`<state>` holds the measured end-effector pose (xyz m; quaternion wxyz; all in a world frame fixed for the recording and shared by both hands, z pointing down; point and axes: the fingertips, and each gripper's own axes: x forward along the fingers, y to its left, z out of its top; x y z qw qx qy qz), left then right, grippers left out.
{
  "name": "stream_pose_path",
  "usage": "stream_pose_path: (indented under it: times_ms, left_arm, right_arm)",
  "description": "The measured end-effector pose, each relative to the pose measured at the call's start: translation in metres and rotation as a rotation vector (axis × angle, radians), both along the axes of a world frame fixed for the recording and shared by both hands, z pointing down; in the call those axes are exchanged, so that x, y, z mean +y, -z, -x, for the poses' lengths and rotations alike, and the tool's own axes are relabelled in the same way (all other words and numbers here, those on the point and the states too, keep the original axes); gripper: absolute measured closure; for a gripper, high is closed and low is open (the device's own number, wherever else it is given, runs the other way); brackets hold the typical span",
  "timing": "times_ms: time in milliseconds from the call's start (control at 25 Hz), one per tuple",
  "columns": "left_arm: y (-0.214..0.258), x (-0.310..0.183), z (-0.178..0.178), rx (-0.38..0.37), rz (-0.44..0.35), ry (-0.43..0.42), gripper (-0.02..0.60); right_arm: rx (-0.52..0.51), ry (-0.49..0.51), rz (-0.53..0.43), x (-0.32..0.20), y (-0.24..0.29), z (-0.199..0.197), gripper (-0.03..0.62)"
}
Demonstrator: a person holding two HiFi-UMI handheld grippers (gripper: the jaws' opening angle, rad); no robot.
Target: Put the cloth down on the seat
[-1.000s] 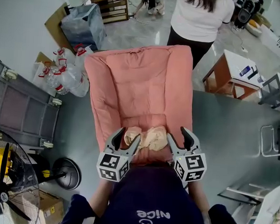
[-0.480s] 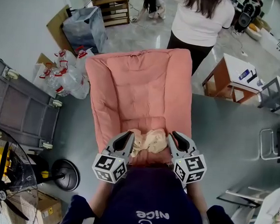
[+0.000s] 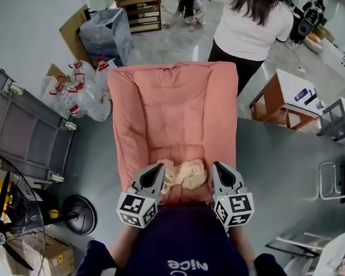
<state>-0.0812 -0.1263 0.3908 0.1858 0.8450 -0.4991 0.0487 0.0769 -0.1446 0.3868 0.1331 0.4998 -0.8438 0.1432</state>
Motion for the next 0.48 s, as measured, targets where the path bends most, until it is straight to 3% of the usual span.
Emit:
stream_pose_path:
  times_ms: [240,480]
  left_arm:
    - [0.0006,0.0026,0.0044,0.031,0.007,-0.01,0.561]
    - [-0.0017,0.0047,0.009,-0.001,0.009,-0.015,0.561]
  right_arm:
    - [0.024,0.007,0.0,0.001,-0.0037,0.0049,0.537]
    - [0.045,0.013,-0.008,0.0003,-0.0066,0.0099,0.537]
